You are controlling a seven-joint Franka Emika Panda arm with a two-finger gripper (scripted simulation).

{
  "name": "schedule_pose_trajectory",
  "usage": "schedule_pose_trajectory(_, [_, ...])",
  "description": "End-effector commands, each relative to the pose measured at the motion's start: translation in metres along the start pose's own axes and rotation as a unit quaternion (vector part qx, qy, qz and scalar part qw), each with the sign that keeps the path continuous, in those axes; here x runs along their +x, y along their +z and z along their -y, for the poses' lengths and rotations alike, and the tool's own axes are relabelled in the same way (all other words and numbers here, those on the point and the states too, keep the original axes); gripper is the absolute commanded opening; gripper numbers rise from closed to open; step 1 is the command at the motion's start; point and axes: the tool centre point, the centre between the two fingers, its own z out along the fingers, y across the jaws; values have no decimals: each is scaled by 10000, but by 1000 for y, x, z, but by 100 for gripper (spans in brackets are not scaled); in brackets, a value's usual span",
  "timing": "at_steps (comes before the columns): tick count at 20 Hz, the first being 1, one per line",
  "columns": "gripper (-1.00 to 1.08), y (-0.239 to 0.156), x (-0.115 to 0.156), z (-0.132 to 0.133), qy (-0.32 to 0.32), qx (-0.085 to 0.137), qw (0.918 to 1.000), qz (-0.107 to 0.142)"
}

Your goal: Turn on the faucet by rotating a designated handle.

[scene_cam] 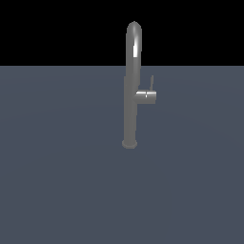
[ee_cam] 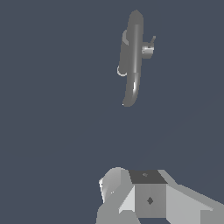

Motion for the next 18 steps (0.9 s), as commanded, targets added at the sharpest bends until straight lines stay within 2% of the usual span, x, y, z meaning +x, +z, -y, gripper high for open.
schedule_pose_trajectory(1, [-100, 0, 0, 0, 0, 0, 10000, 0])
schedule_pose_trajectory(10, [-100, 0, 10, 1, 151, 146, 9997, 141])
schedule_pose_trajectory(18, [-100, 1, 38, 1, 552, 534, 9957, 512])
